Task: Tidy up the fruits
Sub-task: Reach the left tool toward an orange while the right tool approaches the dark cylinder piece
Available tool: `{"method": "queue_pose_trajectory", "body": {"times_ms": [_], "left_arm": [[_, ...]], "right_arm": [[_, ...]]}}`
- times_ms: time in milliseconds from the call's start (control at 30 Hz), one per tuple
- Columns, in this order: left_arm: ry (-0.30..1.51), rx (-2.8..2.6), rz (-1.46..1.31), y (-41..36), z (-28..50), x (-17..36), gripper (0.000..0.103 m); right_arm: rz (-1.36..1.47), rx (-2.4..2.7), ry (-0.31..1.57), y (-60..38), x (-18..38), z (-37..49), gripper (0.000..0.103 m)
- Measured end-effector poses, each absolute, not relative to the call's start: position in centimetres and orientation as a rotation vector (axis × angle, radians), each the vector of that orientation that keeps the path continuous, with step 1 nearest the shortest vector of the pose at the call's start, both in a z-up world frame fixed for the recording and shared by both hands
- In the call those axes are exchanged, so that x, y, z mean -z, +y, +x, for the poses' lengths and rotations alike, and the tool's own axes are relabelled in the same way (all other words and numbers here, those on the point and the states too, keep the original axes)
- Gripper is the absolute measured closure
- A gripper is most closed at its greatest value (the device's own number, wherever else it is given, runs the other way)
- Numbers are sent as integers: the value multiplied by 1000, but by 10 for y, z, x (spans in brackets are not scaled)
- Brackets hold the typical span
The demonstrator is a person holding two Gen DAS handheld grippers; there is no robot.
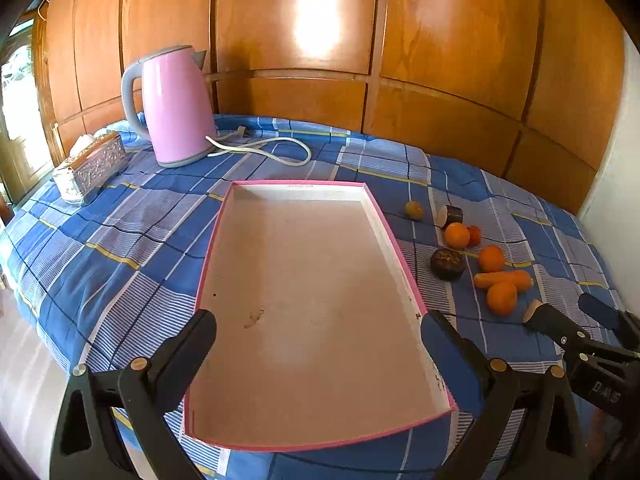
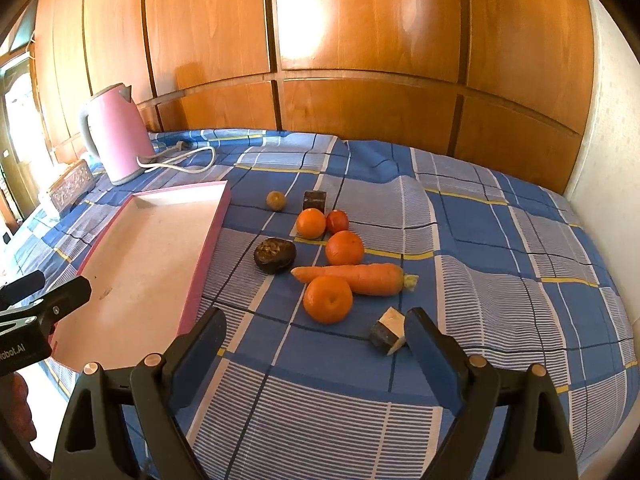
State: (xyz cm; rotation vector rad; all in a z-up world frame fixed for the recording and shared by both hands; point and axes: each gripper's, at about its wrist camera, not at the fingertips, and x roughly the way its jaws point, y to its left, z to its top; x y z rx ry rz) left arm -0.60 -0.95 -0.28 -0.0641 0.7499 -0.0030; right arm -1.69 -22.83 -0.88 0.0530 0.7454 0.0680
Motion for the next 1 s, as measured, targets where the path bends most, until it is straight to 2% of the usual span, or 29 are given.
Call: {"method": "queue_pose_trajectory", "body": {"times_ms": [267,367,467,533,633,1000], "left_arm": [[752,17,-54,-17,-8,2,0],[753,29,-48,-21,-8,2,0],[756,53,-38,-24,-8,2,0],[762,78,-29,-28,-6,2,0],[770,125,-6,-35,-2,1,0],[836,330,10,-62,21,3,0]], "right_arm": [[67,-65,741,-234,9,-19,12],[81,-65,747,-240,9,-19,19],[95,-62,761,-247,10,-19,33],[98,-58,777,-254,13,-19,50],[127,-51,803,-270,19,-19,62],[256,-38,896,-330,45,-13,64]]}}
